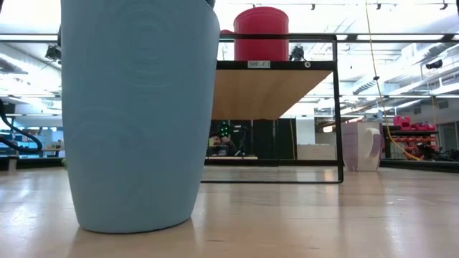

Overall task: Stack small to large cups/mugs on shelf
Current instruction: Put the blue cup on the shelf

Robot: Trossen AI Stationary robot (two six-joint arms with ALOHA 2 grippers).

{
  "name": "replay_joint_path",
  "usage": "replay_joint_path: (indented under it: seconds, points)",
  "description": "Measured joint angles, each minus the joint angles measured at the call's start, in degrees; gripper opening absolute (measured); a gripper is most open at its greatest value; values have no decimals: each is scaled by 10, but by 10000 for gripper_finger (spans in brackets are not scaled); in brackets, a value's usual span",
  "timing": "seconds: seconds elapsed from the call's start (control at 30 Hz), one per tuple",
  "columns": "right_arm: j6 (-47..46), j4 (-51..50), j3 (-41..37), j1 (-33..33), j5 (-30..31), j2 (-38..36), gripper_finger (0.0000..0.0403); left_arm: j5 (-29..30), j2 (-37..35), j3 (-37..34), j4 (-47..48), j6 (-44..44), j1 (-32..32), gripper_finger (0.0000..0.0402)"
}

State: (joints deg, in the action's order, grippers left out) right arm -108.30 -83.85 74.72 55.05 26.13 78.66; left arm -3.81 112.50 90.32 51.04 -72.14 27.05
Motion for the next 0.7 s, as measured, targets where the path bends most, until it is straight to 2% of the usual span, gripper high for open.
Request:
replay_joint_path:
  seconds: [0.17,0.33,0.4,0.6,0.7]
  points:
    - [2,3,0,0,0,3,66,-3,1,0,2,-8,0,74]
    - [5,2,0,0,7,3,66,-5,1,0,2,-22,0,16]
    - [9,3,0,0,7,3,66,-6,1,0,3,-24,0,12]
    - [16,2,0,0,7,3,65,-6,1,0,3,-33,0,33]
    - [18,2,0,0,7,3,65,-6,1,0,3,-33,0,15]
